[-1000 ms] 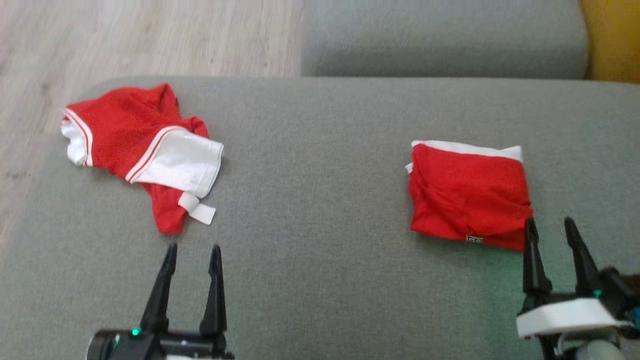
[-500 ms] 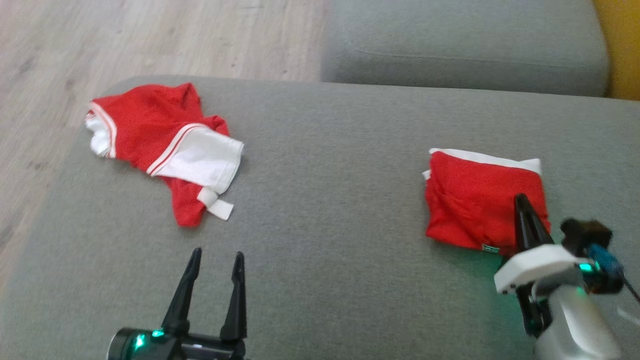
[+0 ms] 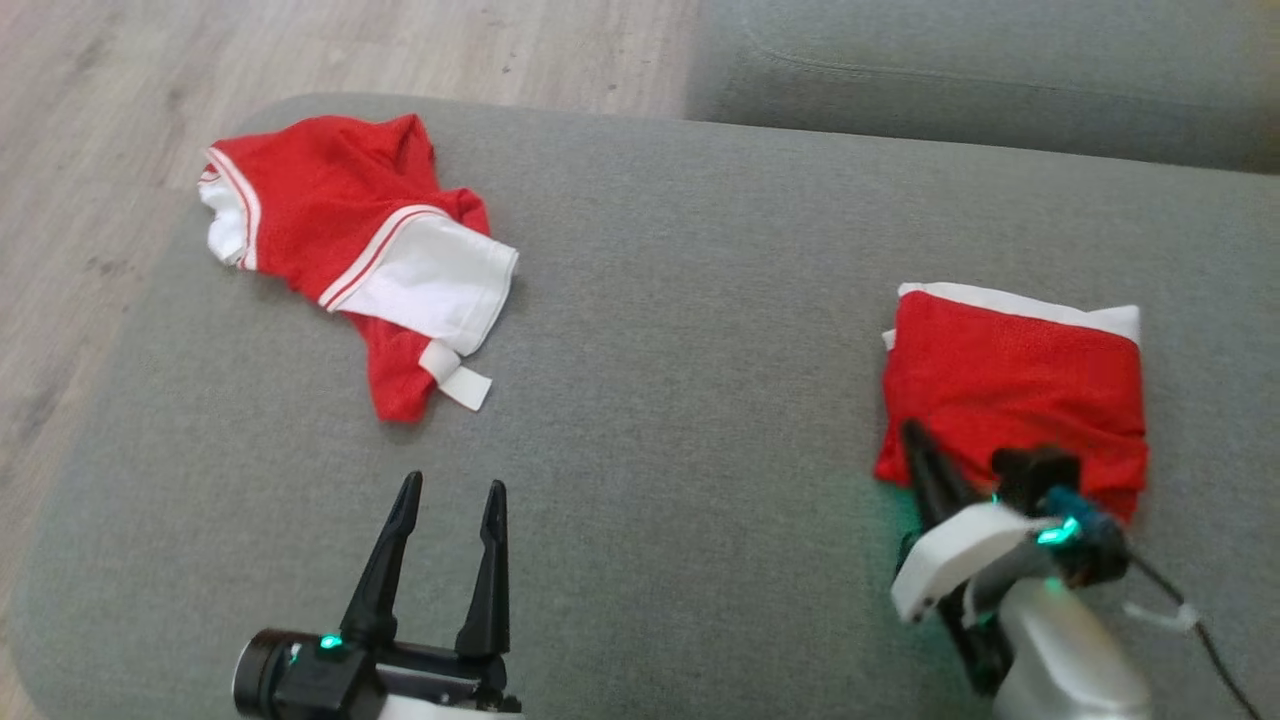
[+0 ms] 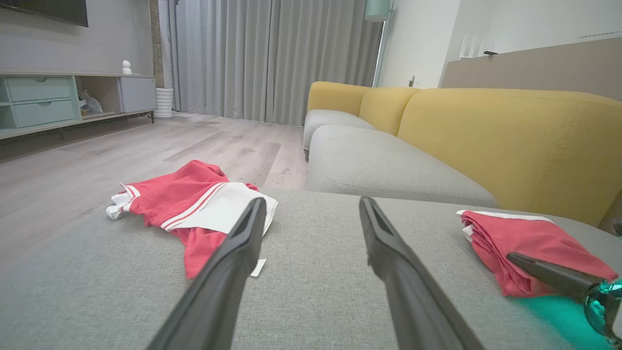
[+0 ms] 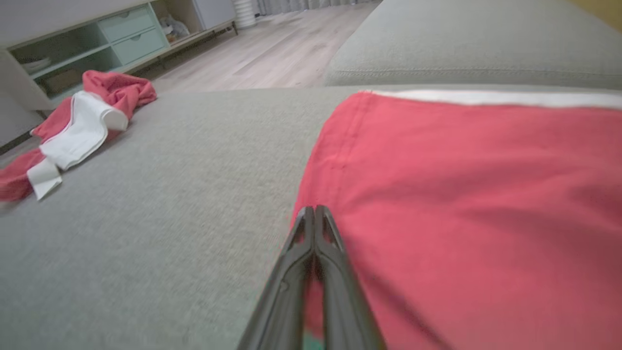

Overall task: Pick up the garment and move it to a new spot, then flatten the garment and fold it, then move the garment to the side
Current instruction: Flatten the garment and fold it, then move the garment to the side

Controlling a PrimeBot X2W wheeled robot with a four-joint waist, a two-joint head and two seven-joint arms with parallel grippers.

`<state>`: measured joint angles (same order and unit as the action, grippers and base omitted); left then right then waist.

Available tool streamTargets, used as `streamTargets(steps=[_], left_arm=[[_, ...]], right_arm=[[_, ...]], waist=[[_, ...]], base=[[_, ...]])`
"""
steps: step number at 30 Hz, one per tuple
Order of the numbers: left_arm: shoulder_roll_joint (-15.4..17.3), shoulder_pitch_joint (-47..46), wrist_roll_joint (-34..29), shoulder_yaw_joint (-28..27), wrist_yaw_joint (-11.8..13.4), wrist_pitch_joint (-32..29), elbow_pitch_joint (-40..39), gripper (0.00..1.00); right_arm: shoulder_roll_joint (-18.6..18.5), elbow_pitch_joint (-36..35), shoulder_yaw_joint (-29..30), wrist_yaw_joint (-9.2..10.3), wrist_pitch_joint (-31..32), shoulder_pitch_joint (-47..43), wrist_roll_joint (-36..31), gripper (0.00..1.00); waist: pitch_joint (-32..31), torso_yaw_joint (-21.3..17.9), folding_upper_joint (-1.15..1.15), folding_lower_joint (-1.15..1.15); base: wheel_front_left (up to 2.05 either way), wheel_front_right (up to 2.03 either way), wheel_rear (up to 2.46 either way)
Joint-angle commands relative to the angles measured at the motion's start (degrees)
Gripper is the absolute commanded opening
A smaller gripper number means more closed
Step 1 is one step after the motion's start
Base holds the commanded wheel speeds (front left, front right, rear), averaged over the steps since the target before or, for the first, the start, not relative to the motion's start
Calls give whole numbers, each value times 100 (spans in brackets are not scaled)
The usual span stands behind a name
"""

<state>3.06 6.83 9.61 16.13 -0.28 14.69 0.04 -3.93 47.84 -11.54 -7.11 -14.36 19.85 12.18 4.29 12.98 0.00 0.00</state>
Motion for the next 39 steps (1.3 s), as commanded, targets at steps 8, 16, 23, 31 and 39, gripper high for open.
streamTargets(steps=[8,16,23,31,39], left_arm=[[-18,-182,10,-293,116,30,-180,100],[-18,95,45,-775,280,30,-211,100],[-18,295,75,-978,325,30,-188,100],[-18,396,-165,-1035,248,30,-10,100],[-18,389,-133,-1082,215,30,97,100]], right_arm=[[97,-898,-917,-37,-63,-546,477,11],[-208,-3341,-305,-37,-63,-1561,331,100],[-148,-3739,480,-37,-63,-2321,135,100],[-43,-3823,617,-37,-63,-2605,-86,100],[-16,-3827,634,-37,-63,-2622,-162,100]], waist=[[-134,-412,0,0],[-420,-897,0,0],[-621,-1046,0,0],[-708,-1123,0,0],[-750,-1121,0,0]], base=[[0,0,0],[0,0,0],[0,0,0],[0,0,0],[0,0,0]])
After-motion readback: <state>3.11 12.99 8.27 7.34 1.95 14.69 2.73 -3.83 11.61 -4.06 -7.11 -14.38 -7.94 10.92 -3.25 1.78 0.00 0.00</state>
